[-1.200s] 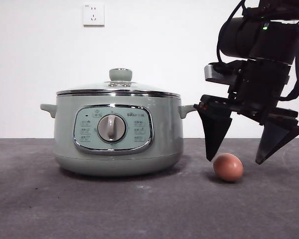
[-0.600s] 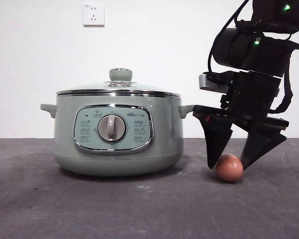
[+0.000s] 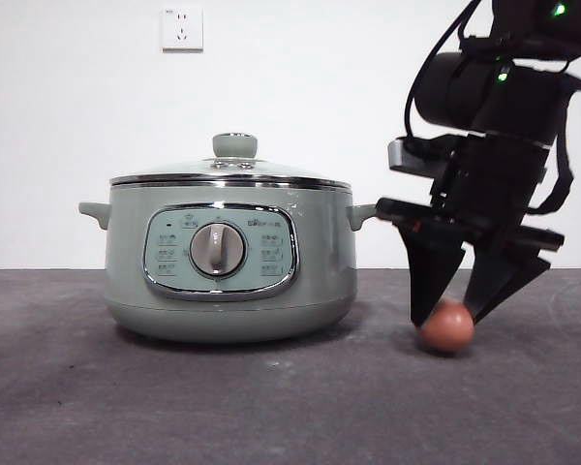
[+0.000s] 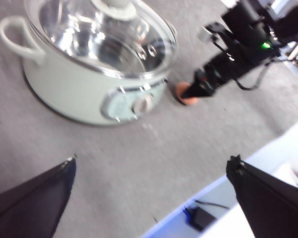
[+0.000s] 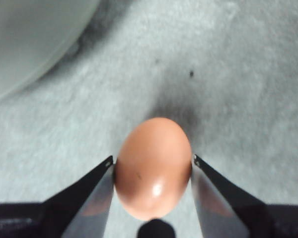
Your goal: Pick up the egg,open the lid,put the egg in the pot,close the lid
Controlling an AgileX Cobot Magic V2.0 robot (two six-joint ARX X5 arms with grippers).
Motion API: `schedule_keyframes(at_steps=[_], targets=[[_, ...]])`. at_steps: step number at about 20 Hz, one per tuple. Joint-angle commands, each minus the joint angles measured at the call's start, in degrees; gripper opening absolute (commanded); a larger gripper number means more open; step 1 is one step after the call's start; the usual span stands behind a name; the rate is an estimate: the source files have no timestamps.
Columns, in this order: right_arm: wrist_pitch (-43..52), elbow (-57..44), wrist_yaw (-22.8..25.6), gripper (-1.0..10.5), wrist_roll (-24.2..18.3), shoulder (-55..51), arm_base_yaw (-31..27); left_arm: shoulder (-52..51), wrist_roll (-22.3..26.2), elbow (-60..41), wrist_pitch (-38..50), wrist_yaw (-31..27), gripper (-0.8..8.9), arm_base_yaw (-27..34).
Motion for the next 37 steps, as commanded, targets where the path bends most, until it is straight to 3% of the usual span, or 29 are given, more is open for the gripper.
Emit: schedule_keyframes(at_steps=[1,7,14,17,23,32,35,37], targets=[[-0.94,-0.02,0.02,-0.1,-0.13,-5.75,0.04,1.81,-2.71,0.39,4.17,-2.16,6.6,0.09],[-6.6,-0.02,0.31,-0.1,-2.16,-26.1,0.04,13.25,-5.03,5.86,15.12,-3.91,6.6,-4.04],[-9.79,0.07,0.15,-0.1,-2.51,-40.83,0.04,34.95,-4.85,20.31,23.15,-17.66,6.6,-18.64],[-11.87,0.07,0.07,-0.1,-2.47,-42.91,0.07,44.41,-4.7,26.99,24.63,-23.12,6.6,-23.58],[-14.23,0.09,-0.04,-0.1,-1.99,-45.03,0.11,60.81,-4.5,36.59,27.69,-27.19,6.6,-29.22],[-14.49,0.09,-0.04,-0.1,-1.99,-45.16,0.11,68.74,-3.23,37.03,32.61,-34.91,6.54,-31.91],[-14.47,0.09,-0.04,-0.1,-2.01,-45.16,0.11,68.74,-3.21,37.03,32.74,-36.26,4.86,-32.46],[-14.47,0.09,-0.04,-0.1,-2.03,-45.16,0.11,68.81,-3.28,37.03,32.44,-36.26,4.65,-32.5]])
